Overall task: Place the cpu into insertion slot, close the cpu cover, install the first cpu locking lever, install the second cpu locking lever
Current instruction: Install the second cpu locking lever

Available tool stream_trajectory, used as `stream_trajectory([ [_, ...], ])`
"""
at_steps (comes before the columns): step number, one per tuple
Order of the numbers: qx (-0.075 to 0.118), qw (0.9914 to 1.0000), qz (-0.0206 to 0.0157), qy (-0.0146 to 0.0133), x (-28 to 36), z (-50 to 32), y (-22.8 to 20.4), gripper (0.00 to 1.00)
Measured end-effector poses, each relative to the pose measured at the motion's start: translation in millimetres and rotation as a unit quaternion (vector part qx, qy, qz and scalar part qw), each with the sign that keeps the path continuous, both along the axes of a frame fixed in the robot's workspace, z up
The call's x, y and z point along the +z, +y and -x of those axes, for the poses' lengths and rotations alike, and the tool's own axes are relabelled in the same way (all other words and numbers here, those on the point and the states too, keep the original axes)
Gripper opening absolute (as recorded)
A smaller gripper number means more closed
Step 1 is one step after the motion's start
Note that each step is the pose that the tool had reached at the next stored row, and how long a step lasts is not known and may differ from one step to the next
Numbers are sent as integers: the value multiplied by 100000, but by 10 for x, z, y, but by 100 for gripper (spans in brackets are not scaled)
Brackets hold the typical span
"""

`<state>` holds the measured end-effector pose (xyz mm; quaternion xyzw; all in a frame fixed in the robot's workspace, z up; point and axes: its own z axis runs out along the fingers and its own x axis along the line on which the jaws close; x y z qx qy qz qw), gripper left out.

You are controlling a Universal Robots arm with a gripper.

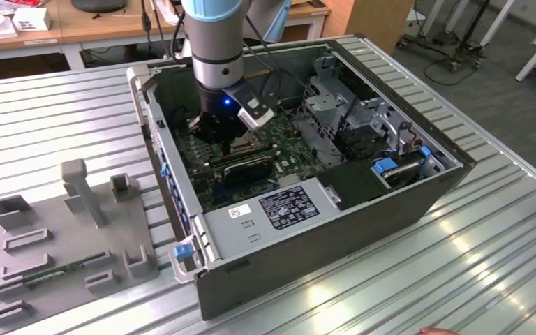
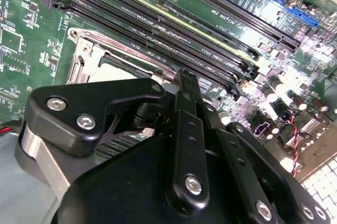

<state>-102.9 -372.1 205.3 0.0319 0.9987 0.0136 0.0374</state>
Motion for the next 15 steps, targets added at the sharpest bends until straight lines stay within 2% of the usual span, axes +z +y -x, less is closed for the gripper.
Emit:
stream_trajectory([
  [5,-1,100000,-148,7,-8,1,0,11],
  [10,-2,99999,-511,1,-21,3,0,11],
  [13,0,99996,-923,4,-33,5,0,11],
  [15,-7,99995,-994,2,-37,5,0,11],
])
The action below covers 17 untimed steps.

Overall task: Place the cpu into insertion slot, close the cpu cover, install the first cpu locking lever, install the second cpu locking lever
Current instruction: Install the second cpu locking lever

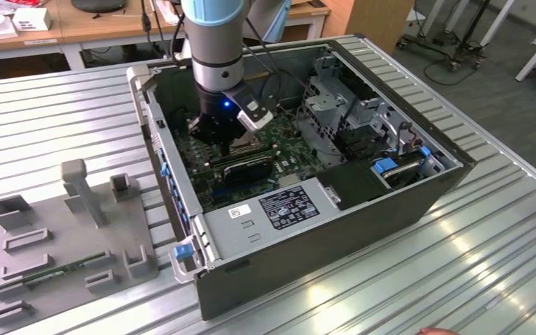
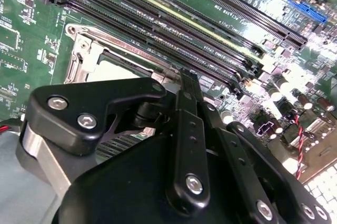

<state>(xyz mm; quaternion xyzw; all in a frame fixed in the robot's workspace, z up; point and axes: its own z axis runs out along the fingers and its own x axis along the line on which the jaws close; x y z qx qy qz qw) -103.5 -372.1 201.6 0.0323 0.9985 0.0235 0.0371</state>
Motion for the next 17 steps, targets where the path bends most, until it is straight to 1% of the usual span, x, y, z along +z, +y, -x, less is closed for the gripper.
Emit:
stream_trajectory([
  [9,10,100000,-3,15,-19,1,-1,11],
  [13,4,100000,-162,-11,-29,5,0,11],
  [17,4,100000,-164,-3,-38,11,0,11],
])
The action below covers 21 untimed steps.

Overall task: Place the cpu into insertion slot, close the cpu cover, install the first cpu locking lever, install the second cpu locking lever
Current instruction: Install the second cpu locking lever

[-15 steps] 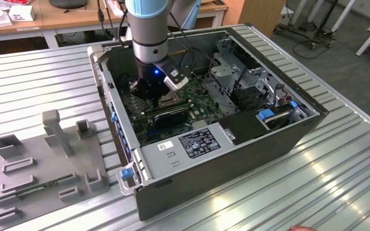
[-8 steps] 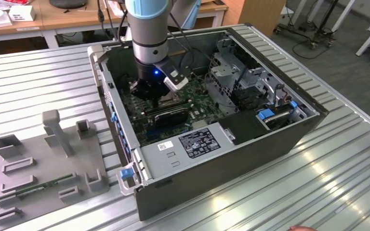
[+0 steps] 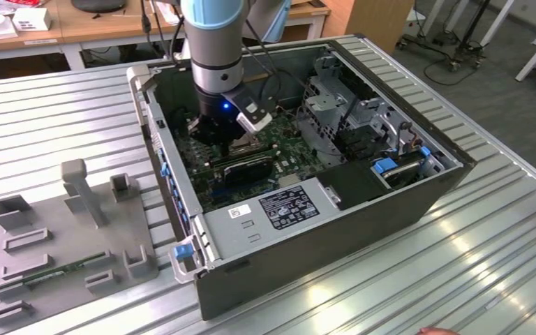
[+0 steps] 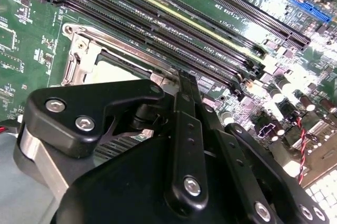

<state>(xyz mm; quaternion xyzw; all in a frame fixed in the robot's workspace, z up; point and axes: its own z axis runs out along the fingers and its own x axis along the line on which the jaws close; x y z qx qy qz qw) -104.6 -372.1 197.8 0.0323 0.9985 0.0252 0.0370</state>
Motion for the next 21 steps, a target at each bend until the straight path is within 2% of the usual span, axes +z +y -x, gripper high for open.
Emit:
stream_trajectory([
  [12,5,100000,16,15,-41,29,-1,11],
  [21,0,100000,13,2,-45,31,0,11],
])
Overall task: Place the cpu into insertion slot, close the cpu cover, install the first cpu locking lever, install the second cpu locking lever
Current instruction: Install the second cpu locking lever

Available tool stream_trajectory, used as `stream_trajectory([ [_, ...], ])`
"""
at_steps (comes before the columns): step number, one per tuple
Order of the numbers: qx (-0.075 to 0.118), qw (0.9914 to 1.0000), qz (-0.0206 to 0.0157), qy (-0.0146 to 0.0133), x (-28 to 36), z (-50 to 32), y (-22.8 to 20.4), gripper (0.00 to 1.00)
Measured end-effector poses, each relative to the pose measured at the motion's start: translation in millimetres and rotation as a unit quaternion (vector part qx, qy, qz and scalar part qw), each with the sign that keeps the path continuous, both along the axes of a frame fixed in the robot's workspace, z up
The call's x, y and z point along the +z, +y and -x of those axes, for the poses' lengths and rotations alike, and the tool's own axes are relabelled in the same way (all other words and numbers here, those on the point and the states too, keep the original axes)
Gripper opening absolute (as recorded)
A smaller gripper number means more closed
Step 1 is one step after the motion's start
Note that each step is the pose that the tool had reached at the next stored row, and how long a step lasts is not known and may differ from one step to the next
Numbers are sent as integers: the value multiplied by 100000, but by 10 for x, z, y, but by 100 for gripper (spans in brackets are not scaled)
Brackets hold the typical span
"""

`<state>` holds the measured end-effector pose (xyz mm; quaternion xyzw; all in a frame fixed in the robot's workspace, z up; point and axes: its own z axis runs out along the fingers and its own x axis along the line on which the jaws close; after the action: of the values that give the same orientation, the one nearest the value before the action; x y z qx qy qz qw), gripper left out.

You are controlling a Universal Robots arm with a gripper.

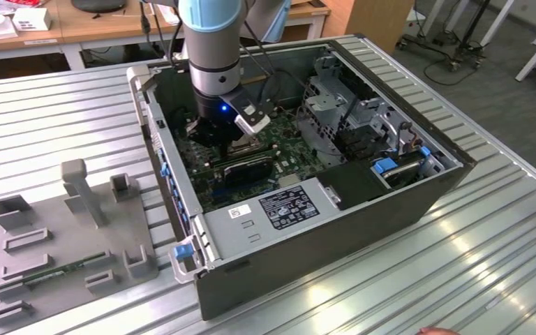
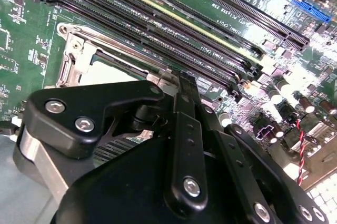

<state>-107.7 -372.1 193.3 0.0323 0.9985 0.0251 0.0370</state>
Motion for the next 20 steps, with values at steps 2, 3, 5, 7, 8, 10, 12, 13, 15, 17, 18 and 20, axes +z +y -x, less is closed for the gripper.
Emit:
stream_trajectory([
  [2,3,100000,-3,-6,0,3,0,11],
  [3,3,100000,-7,-8,0,5,0,11],
  [5,7,100000,-16,-11,-1,12,0,11],
  [7,0,100000,-21,2,-1,21,0,11],
  [8,-6,100000,-23,7,-1,25,0,11],
  [10,-1,100000,-15,3,0,30,0,11],
  [12,9,100000,-6,1,0,30,0,11],
  [13,6,100000,-7,1,0,31,0,11],
  [15,2,100000,-5,-1,0,31,0,11],
  [17,3,100000,-9,-3,0,32,0,11],
  [18,4,100000,-14,-8,1,31,0,11],
  [20,2,100000,-13,-7,2,32,0,11],
])
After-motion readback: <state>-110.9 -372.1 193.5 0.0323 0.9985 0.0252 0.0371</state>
